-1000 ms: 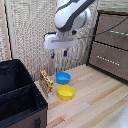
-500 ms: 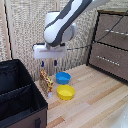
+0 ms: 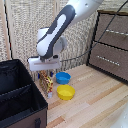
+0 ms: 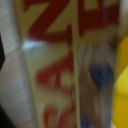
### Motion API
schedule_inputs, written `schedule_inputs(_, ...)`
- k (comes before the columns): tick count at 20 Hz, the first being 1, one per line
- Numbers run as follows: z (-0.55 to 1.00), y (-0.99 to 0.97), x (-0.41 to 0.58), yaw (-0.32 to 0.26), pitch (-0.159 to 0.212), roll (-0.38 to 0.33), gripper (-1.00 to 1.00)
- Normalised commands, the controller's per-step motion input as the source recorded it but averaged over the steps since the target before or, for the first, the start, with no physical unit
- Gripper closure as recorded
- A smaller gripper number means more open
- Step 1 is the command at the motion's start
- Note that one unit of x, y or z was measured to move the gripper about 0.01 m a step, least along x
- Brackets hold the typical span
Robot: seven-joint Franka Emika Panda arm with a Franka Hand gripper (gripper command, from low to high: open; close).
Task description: Kindly direct your grabber toward the cereal bar. Delicately grip the cereal bar using your grabber. Transport the clutched cereal bar to the rear part of the organizer. Set the cereal bar down and place it in the rear section of the organizer.
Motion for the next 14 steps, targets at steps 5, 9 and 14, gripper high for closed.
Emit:
schedule_inputs(5,-0.01,0.06,0.064,0.008,0.009,-0.011,1.0)
schedule_inputs(9,-0.01,0.09,0.0,0.0,0.008,-0.021,1.0)
schedule_inputs(14,0.0,0.05,-0.006,0.011,0.001,-0.006,1.0)
